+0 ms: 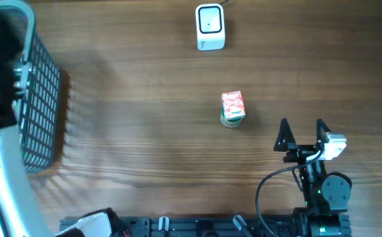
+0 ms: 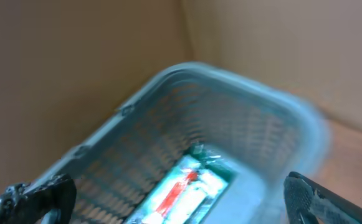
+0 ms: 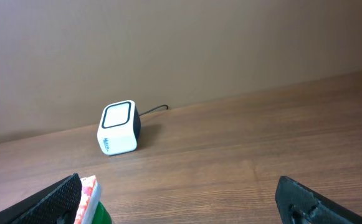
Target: Scan the item barcode
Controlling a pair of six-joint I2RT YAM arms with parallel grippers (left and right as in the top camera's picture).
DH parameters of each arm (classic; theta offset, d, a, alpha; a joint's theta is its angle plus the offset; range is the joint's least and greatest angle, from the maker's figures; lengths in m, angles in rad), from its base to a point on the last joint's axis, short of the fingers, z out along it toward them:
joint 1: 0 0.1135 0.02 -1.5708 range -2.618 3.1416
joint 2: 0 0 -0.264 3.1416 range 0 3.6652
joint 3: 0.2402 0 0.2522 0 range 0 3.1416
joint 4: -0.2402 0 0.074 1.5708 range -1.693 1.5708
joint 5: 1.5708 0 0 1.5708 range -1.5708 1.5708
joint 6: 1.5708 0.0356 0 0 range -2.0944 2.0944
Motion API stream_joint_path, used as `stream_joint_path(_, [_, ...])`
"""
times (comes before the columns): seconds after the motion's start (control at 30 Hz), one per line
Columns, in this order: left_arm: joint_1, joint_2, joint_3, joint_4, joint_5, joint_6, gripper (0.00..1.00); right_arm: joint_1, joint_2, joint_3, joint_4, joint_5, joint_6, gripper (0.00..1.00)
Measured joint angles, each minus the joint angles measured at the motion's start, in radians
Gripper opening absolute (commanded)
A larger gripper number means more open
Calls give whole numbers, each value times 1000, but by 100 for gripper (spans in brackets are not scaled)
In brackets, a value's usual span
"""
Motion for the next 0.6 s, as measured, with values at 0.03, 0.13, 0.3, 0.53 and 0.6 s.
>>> stream_joint_path(0.03, [59,7,0,0,50,20,100,0,0,0,0,0,0,100])
stream_joint_path(0.13, [226,48,0,-4,194,75,100,0,0,0,0,0,0,100])
stream_joint_path(0.3, [388,171,0,-69,388,180,100,0,0,0,0,0,0,100])
stream_joint_path(0.53, [425,340,0,-101,479,332,100,1,0,0,0,0,0,100])
stream_joint_path(0.6, [425,376,0,-102,489,379,100,1,0,0,0,0,0,100])
